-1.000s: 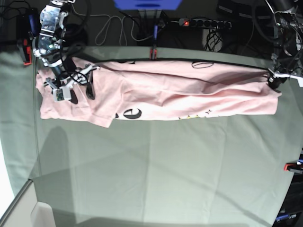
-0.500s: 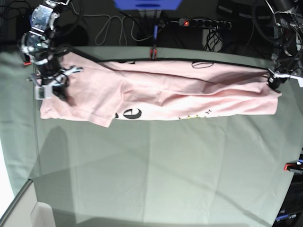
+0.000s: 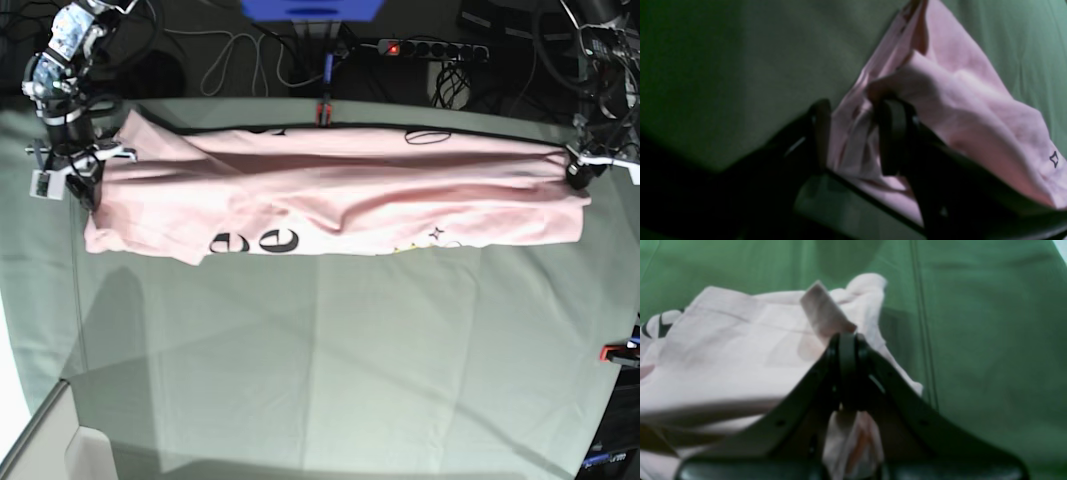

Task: Layout the t-shirt on the table in an organized manner, then fold the t-shirt properly
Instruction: 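Drag the shirt end with the right gripper toward the table edge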

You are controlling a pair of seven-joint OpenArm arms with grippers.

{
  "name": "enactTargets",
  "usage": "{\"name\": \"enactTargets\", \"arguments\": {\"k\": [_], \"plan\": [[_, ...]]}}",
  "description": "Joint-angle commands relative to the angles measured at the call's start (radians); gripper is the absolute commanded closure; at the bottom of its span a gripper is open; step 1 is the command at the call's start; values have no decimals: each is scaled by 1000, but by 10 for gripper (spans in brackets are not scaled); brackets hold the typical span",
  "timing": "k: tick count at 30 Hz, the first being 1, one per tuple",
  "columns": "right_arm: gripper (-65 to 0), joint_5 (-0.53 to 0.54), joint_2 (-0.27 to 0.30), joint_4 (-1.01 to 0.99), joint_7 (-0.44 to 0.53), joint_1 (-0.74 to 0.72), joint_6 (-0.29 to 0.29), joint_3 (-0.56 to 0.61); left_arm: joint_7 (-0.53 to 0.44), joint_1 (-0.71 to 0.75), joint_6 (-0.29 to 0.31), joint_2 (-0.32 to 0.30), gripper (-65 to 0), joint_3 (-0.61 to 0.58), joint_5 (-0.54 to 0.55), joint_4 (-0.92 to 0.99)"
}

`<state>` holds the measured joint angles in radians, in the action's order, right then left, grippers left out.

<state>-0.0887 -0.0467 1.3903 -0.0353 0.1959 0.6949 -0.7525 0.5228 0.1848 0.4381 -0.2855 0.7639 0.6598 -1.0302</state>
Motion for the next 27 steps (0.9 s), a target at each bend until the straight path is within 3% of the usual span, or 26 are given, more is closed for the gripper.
{"name": "enactTargets", "arguments": {"k": [1, 14, 17, 20, 22, 27], "plan": [[0, 25, 11, 13, 27, -5, 3, -2, 12, -1, -12, -16, -242, 3, -10, -6], [-2, -21, 3, -24, 27, -3, 3, 8, 12, 0, -15, -16, -243, 3, -10, -6], [-89, -33, 0, -15, 27, 1, 3, 0, 12, 0, -15, -16, -252, 3, -10, -6], [-197, -32, -5, 28, 27, 10, 3, -15, 12, 2, -15, -16, -334, 3, -10, -6], [-245, -30, -43, 59, 31, 14, 3, -71, 12, 3, -14, -16, -375, 3, -10, -9], [-281, -30, -110, 149, 27, 32, 3, -141, 12, 0, -14, -14, -375, 7, -10, -9]]}}
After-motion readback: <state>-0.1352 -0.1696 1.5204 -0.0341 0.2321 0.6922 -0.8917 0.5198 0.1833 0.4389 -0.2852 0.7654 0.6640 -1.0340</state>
